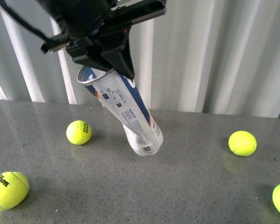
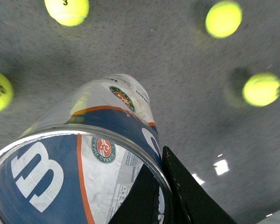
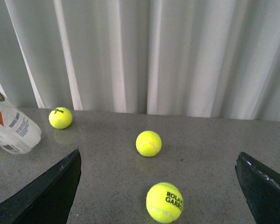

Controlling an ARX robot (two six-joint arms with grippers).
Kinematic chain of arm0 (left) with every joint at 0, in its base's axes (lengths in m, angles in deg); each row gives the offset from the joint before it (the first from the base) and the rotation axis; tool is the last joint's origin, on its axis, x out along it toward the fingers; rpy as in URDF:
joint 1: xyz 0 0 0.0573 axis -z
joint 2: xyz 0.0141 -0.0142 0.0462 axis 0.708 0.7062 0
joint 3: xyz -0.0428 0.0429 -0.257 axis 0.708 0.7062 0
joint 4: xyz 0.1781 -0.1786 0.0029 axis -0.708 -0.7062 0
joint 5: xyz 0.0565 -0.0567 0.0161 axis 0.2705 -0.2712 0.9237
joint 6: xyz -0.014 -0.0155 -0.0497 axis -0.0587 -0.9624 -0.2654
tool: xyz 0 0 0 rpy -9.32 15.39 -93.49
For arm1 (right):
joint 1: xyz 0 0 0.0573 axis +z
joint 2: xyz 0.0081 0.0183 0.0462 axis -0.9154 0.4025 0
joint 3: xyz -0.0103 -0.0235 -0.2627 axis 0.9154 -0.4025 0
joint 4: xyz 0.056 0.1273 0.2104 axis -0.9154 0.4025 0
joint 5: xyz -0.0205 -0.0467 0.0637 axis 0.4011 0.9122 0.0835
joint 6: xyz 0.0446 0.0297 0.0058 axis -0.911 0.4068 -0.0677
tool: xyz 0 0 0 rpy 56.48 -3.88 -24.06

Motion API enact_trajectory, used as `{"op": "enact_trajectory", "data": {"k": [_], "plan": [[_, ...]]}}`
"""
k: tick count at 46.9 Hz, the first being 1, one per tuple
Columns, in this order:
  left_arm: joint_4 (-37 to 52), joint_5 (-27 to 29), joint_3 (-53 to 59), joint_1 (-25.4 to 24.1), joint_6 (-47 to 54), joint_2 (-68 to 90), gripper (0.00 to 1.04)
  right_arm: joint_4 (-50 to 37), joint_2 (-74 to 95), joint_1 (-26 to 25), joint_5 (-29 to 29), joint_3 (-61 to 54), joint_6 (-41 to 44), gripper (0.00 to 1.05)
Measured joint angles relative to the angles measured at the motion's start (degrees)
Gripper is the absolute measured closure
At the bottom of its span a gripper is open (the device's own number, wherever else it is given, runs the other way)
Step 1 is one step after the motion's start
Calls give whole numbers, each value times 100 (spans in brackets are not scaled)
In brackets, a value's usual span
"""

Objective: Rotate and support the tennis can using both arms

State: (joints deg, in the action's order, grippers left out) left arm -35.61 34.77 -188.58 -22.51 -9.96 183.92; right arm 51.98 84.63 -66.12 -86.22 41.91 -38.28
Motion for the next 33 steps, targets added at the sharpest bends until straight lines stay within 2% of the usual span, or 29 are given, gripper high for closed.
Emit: {"op": "enact_trajectory", "data": {"k": [7,12,20,33], "plan": [[-1412,861,-1572,317,1257,763,101,0,0,0,0,0,0,7],[-1937,1104,-2166,544,1814,1182,101,0,0,0,2,0,0,7],[-1775,949,-2031,940,2081,1589,101,0,0,0,0,0,0,7],[-1215,664,-1438,988,2052,1720,101,0,0,0,0,0,0,7]]}}
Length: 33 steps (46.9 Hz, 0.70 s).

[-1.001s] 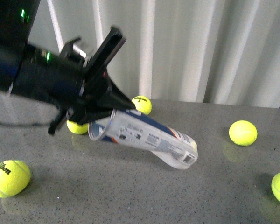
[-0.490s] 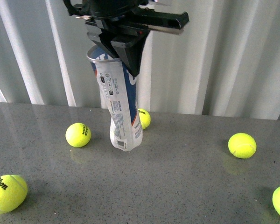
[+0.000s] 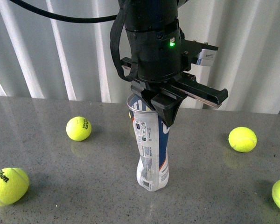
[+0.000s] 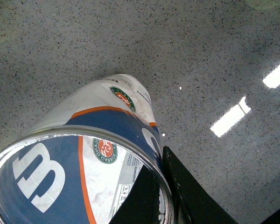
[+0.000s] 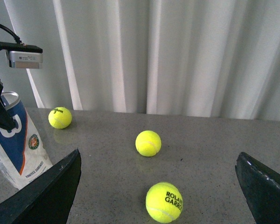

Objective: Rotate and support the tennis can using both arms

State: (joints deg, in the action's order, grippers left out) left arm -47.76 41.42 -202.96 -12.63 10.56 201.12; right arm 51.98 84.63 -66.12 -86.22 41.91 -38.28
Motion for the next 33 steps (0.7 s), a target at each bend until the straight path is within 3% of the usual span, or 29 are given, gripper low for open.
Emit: {"op": "enact_trajectory", "data": {"k": [9,14,33], "plan": [[254,-153,96,-7,-107,-7,99,0,0,0,0,0,0,7],[223,-525,107,13,-245,-11,81,0,0,0,0,0,-2,7],[581,-828,37,-105,-1025,-254,24,0,0,0,0,0,0,7]]}}
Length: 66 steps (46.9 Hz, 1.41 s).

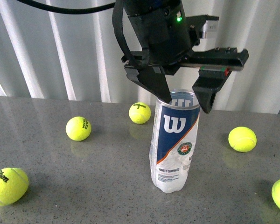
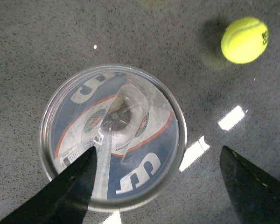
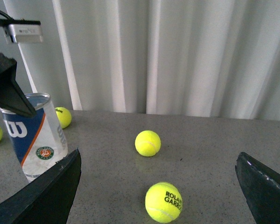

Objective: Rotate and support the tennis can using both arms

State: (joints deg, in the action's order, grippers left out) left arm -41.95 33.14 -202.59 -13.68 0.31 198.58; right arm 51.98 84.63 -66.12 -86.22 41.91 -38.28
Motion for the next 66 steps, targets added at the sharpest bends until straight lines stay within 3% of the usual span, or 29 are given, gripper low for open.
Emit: {"op": "enact_trajectory", "data": {"k": [6,15,23,34,35,37,39,42,50,61,66], "plan": [[374,-114,264,-94,-420,-369,5,0,0,0,0,0,0,7],[1558,-61,1241,-243,-1589,-1224,7,0,0,0,0,0,0,7],[2645,605,2273,-291,-2935,-2011,7,0,0,0,0,0,0,7],[2911,855,2653,-306,-3696,-2402,7,0,0,0,0,0,0,7],[3580,1464,2986,-267,-3421,-2500,12,0,0,0,0,0,0,7],[4505,2044,3445,-269,-3121,-2621,17,0,0,0,0,0,-2,7],[5696,2977,4133,-293,-2503,-2844,24,0,0,0,0,0,0,7],[7136,3580,5149,-409,-1784,-3272,35,0,0,0,2,0,-2,7],[8861,3429,6918,-935,-1086,-4319,60,0,0,0,11,0,-2,7],[9379,2763,8736,-1587,-879,-5324,102,0,0,0,2,0,-2,7],[9457,2573,9149,-1768,-824,-5685,101,0,0,0,4,0,-2,7]]}}
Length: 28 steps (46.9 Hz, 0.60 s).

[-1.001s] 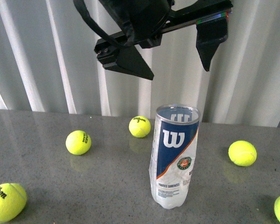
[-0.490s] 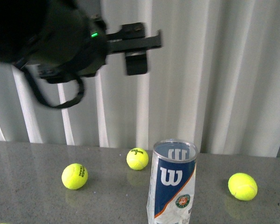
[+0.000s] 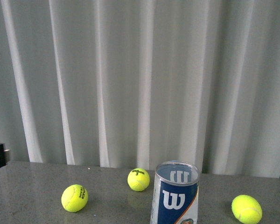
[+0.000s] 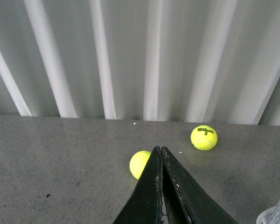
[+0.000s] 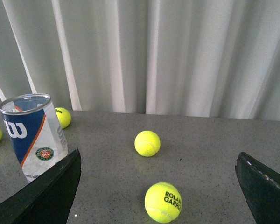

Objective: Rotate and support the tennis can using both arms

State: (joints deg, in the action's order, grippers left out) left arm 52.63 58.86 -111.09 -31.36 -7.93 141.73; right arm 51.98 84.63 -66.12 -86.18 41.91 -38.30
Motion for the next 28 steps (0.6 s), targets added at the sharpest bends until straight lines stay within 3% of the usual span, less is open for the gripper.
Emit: {"op": "enact_trajectory", "data": {"k": [21,24,28], "plan": [[-413,-745,1504,-850,15,-1926,101,0,0,0,-2,0,0,7],[-588,-1193,1615,-1178,17,-2205,101,0,0,0,-2,0,0,7],[-831,-1248,1733,-1335,17,-2577,101,0,0,0,-2,0,0,7]]}}
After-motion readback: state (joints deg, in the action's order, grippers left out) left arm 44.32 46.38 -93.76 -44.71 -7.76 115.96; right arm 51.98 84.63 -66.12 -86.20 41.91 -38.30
